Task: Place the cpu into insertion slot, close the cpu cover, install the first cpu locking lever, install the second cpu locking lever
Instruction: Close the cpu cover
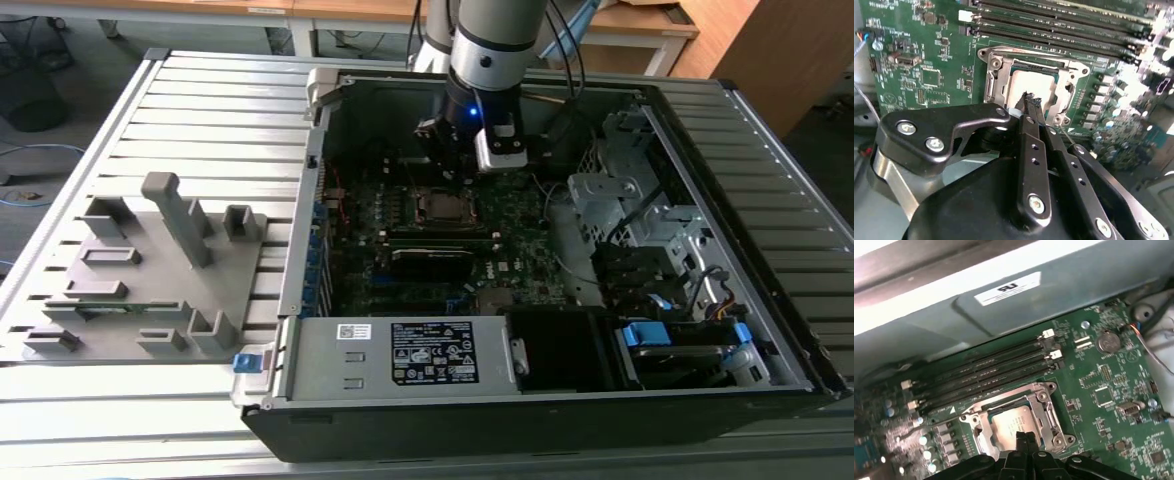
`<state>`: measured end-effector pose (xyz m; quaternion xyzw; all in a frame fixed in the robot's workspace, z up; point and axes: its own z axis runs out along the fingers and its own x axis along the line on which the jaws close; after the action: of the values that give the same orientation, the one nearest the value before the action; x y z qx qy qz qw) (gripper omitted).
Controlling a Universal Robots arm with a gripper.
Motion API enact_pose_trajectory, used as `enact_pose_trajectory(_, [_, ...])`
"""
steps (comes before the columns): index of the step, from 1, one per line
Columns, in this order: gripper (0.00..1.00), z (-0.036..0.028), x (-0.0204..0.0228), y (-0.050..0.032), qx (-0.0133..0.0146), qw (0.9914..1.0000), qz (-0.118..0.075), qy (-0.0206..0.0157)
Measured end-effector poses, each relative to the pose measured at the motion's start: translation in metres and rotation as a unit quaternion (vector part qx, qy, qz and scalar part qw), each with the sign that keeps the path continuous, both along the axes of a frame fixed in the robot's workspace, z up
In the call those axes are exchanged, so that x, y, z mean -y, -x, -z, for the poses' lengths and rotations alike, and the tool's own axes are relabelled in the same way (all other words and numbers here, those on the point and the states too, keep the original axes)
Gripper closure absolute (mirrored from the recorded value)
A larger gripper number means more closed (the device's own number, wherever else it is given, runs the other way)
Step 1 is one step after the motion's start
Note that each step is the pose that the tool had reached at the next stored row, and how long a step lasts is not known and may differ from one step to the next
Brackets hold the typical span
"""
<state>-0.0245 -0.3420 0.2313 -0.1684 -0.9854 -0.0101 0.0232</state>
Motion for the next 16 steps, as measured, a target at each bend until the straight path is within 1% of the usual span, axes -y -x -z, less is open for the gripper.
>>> enact_pose_trajectory(3, [0.89,0.0002,0.0,0.0,0.0001,0.99968,-0.025,0.0])
enact_pose_trajectory(5, [0.89,0.0003,0.0,0.0,0.0018,0.99926,-0.038,-0.0004])
enact_pose_trajectory(6, [0.89,0.0005,0.0,0.0,0.0037,0.99904,-0.044,-0.0007])
enact_pose_trajectory(7, [0.89,0.0005,0.0,0.0,0.0062,0.99881,-0.048,-0.0008])
enact_pose_trajectory(8, [0.89,0.0005,0.0,0.0,0.0096,0.99861,-0.052,-0.0007])
enact_pose_trajectory(9, [0.89,0.0006,0.0,0.0,0.0123,0.99849,-0.054,-0.0007])
enact_pose_trajectory(10, [0.89,0.0006,0.0,0.0001,0.0129,0.99846,-0.054,-0.0007])
enact_pose_trajectory(13, [0.89,0.0005,0.0,0.0001,0.0131,0.99834,-0.056,-0.0006])
enact_pose_trajectory(14, [0.89,0.0005,0.0,0.0001,0.0135,0.99804,-0.061,-0.0007])
enact_pose_trajectory(16, [0.89,0.0006,0.0,0.0001,0.014,0.99692,-0.077,-0.0007])
